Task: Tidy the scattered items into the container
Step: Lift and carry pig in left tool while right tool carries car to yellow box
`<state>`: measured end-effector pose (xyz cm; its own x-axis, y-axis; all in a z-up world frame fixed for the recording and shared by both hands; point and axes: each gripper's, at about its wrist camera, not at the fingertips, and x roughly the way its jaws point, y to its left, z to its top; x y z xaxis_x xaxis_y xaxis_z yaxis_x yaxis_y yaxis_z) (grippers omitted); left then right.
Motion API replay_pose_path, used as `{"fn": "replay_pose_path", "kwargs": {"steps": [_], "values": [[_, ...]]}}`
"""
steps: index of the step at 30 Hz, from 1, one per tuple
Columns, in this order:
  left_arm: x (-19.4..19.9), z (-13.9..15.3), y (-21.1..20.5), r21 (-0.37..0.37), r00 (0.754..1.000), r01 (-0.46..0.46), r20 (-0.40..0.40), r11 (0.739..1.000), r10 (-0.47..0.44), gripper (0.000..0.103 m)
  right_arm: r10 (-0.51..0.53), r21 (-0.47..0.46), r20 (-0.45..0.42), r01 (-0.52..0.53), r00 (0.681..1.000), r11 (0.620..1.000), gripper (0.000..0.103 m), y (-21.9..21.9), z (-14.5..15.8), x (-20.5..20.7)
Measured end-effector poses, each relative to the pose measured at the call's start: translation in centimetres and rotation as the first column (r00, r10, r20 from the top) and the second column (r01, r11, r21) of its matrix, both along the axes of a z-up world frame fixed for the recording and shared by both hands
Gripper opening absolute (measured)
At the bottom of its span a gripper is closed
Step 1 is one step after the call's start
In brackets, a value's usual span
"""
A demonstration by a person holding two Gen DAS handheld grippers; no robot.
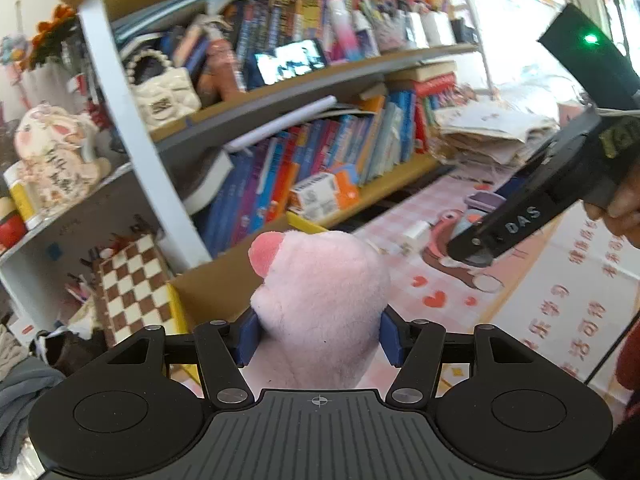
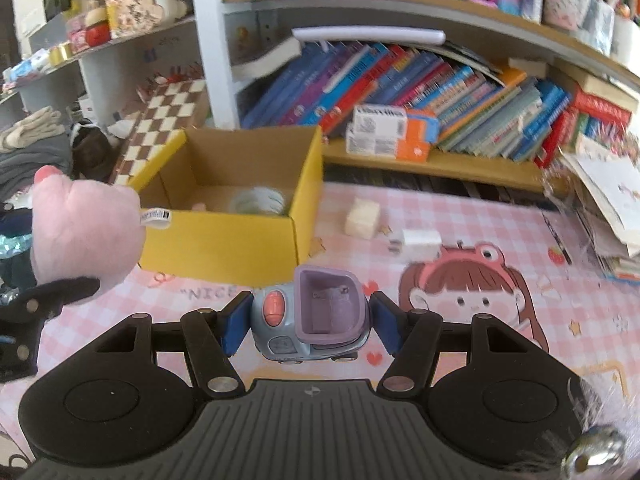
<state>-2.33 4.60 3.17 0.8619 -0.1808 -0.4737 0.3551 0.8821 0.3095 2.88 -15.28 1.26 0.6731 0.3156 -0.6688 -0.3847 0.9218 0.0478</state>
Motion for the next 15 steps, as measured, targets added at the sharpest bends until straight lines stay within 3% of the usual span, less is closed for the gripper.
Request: {"fn": "replay_pose_path", "kwargs": {"steps": [15], "values": [[2.5, 0.9, 1.4, 0.012, 1.0, -0.019, 0.013, 1.0, 0.019, 0.059, 0.089, -0.005, 0.026, -0.089, 0.996, 0.996, 0.061, 2.1, 1.5, 3.1]]}}
